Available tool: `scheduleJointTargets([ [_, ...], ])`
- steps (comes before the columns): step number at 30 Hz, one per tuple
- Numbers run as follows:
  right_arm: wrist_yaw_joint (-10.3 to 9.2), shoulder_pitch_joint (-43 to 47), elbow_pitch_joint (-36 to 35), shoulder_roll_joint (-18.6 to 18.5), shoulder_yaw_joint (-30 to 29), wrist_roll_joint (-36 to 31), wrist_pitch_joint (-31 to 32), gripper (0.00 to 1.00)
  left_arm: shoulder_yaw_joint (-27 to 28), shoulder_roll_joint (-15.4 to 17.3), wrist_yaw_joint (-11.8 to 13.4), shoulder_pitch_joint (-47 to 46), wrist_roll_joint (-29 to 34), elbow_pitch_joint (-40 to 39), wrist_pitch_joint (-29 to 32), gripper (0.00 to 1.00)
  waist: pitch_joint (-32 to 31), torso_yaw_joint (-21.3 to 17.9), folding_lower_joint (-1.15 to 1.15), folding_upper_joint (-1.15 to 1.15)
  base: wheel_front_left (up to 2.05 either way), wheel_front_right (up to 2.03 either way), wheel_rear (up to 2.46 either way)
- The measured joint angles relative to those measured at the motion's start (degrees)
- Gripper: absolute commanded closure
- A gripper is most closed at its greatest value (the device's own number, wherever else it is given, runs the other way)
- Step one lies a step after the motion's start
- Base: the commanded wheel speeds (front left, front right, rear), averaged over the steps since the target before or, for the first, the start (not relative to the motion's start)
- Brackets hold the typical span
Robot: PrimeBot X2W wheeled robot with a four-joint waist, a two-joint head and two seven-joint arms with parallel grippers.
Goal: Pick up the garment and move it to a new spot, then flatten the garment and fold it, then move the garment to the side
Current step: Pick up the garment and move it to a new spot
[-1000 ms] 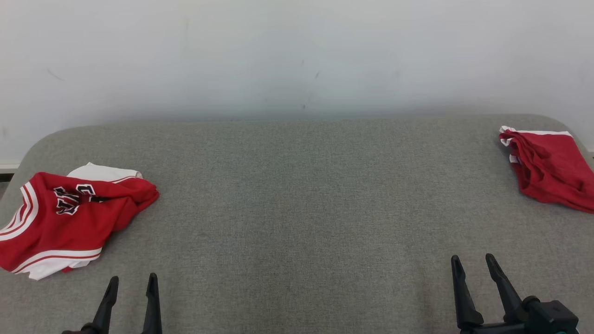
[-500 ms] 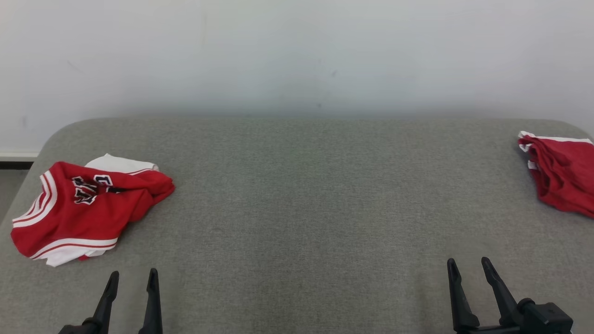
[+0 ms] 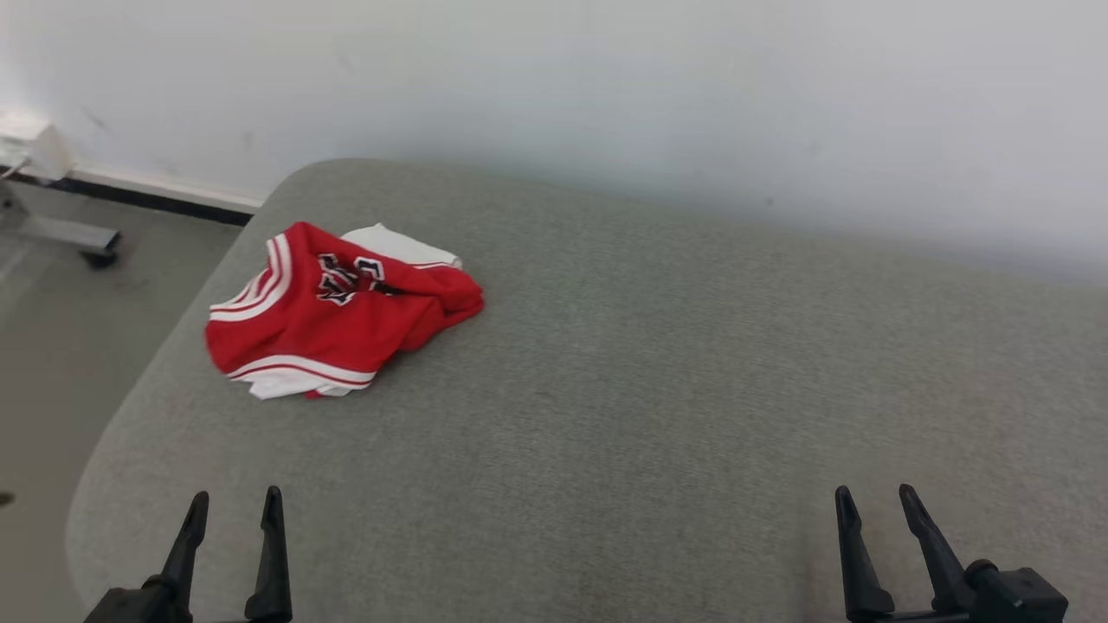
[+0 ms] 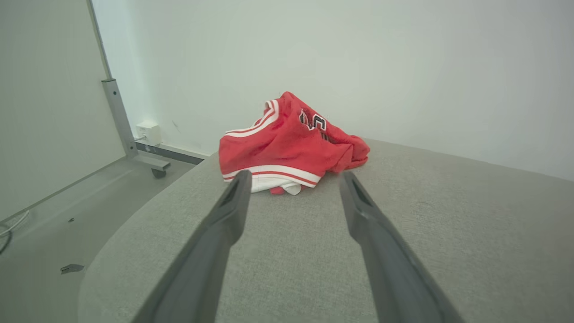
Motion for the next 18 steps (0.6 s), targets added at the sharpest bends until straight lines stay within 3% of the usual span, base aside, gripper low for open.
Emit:
scheduleJointTargets([
  [9,0.0,-5.0,2.7,-0.8,4.9,-0.3,0.0,0.0,5.0,0.0,1.5,1.8,-1.5,-2.1,0.0,0.0,0.9,9.6,0.0,0.0,0.0,0.0,0.0],
  [18,0.0,-9.8,6.8,-2.0,8.5,2.2,0.0,0.0,8.6,-0.7,2.5,4.8,-2.3,-5.6,0.0,0.0,3.3,12.8,0.0,0.0,0.0,0.0,0.0],
])
